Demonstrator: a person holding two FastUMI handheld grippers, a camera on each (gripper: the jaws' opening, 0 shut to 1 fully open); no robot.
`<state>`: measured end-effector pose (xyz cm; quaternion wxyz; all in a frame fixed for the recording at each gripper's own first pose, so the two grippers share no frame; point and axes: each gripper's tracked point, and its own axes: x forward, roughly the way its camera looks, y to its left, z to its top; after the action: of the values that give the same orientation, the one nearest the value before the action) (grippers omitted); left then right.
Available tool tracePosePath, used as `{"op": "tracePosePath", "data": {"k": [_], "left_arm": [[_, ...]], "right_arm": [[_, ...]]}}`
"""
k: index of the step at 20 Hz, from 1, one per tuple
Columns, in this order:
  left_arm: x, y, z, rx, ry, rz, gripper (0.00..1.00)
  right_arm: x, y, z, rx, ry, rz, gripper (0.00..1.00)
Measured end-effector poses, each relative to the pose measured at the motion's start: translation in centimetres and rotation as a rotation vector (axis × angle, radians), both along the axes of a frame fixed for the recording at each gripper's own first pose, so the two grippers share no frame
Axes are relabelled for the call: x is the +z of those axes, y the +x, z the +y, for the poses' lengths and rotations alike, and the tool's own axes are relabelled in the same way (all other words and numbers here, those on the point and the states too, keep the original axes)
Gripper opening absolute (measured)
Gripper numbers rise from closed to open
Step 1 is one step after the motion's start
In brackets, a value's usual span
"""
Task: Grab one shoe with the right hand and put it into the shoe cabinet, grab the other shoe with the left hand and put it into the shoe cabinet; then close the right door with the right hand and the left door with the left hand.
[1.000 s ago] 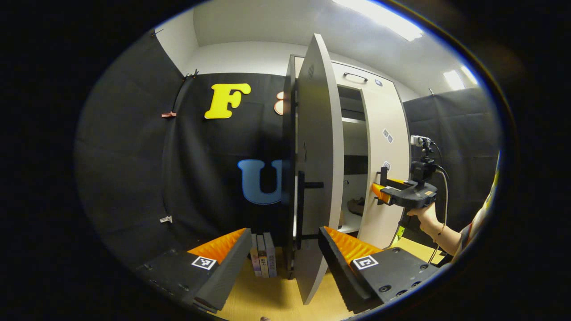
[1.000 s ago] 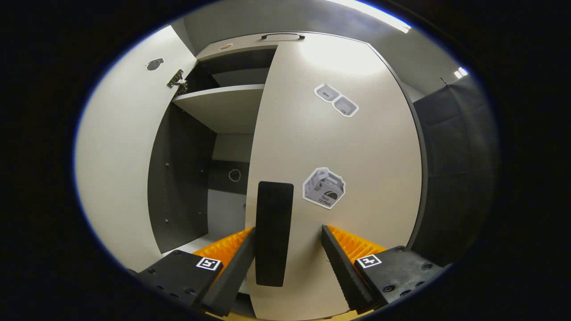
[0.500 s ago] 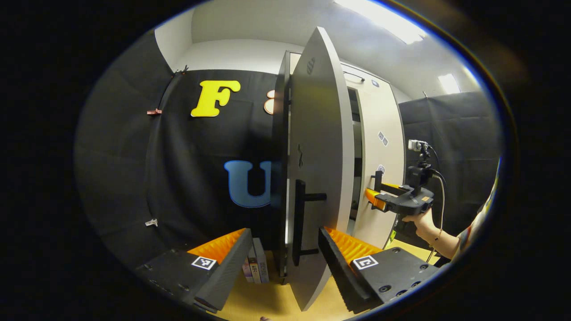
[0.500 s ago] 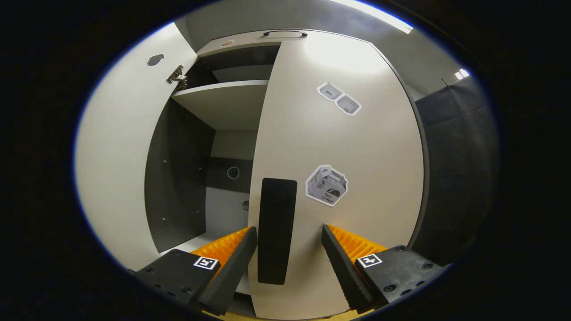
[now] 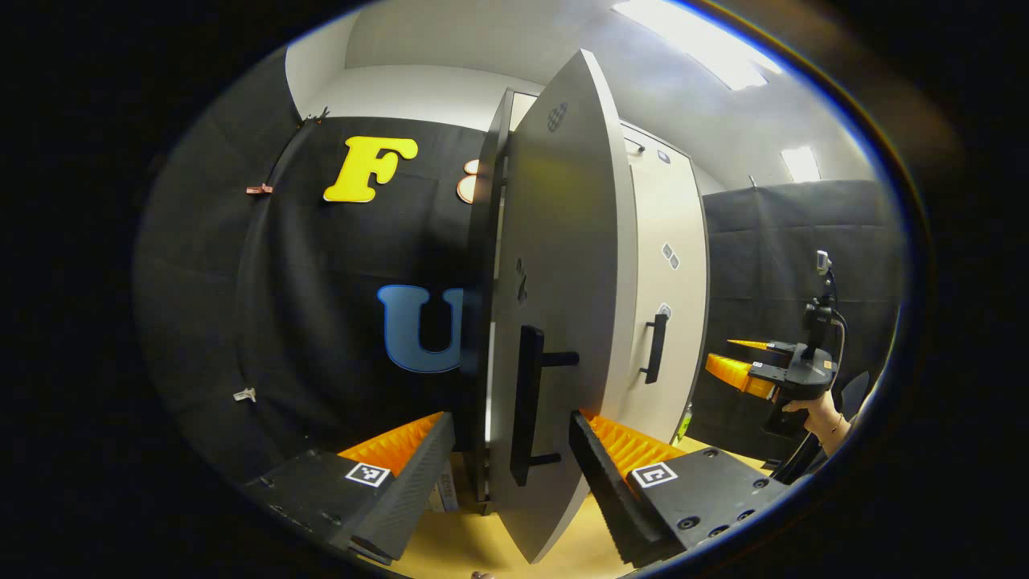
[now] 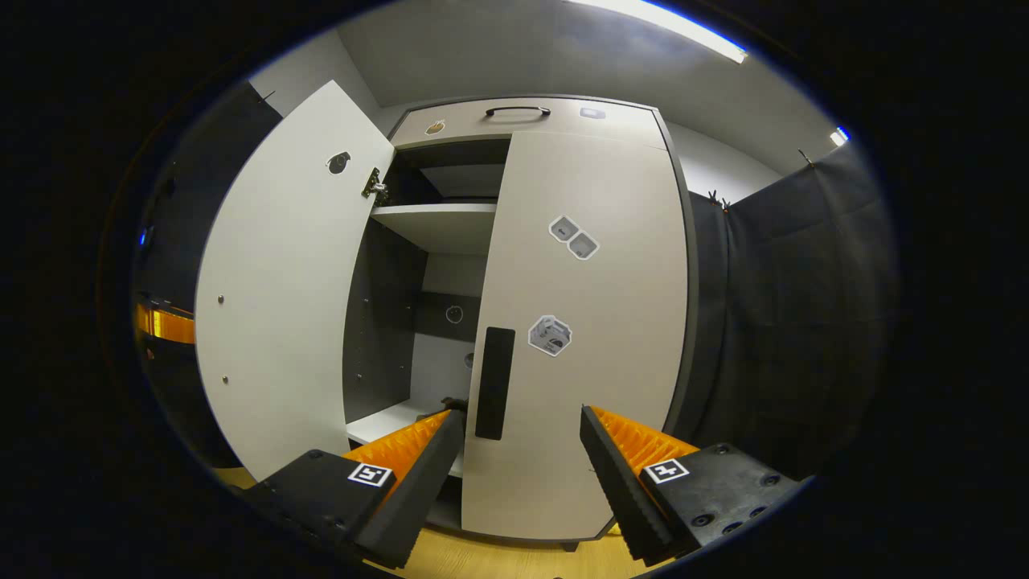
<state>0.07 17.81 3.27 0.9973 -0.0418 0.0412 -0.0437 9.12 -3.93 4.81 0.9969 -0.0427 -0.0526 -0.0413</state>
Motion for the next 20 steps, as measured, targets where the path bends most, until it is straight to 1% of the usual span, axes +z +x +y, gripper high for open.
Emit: {"op": "tracePosePath", "data": {"k": [2,3,6,8,9,10,11,13,16,18,20], "left_arm": [[0.0,0.6,-1.8,-0.035,-0.005,0.001,0.93],[0.1,1.0,-2.4,-0.041,-0.004,-0.005,0.93],[0.1,2.6,-3.3,-0.015,0.023,-0.007,0.93],[0.1,3.4,-4.2,-0.018,0.008,-0.008,0.93],[0.1,3.7,-4.8,-0.024,-0.004,-0.007,0.89],[0.0,4.1,-5.6,-0.030,-0.014,-0.008,0.89],[0.0,4.6,-6.4,-0.037,-0.020,-0.009,0.93],[0.0,5.9,-8.5,-0.056,-0.027,-0.016,0.93],[-0.4,8.9,-12.3,-0.084,-0.030,-0.018,0.93],[-0.9,11.6,-13.3,-0.042,0.020,-0.011,0.93],[-1.5,14.4,-14.9,-0.030,0.040,-0.010,0.94]], "right_arm": [[0.5,-1.3,-0.3,0.000,0.003,0.003,0.97],[0.6,-1.6,-0.6,-0.005,0.001,0.003,0.97],[0.8,-2.9,-1.9,-0.008,0.012,0.006,0.97],[0.6,-3.9,-3.2,-0.013,0.019,0.017,0.97],[0.7,-4.4,-3.9,-0.015,0.018,0.019,0.97],[0.8,-4.7,-4.5,-0.018,0.019,0.016,0.98],[0.9,-4.9,-5.0,-0.019,0.023,0.014,0.97],[0.8,-5.1,-6.2,-0.023,0.031,0.016,0.97],[0.4,-5.6,-8.0,-0.023,0.055,0.026,0.97],[0.3,-6.4,-9.1,-0.023,0.072,0.023,0.97],[0.4,-7.0,-10.2,-0.024,0.081,0.019,0.97]]}}
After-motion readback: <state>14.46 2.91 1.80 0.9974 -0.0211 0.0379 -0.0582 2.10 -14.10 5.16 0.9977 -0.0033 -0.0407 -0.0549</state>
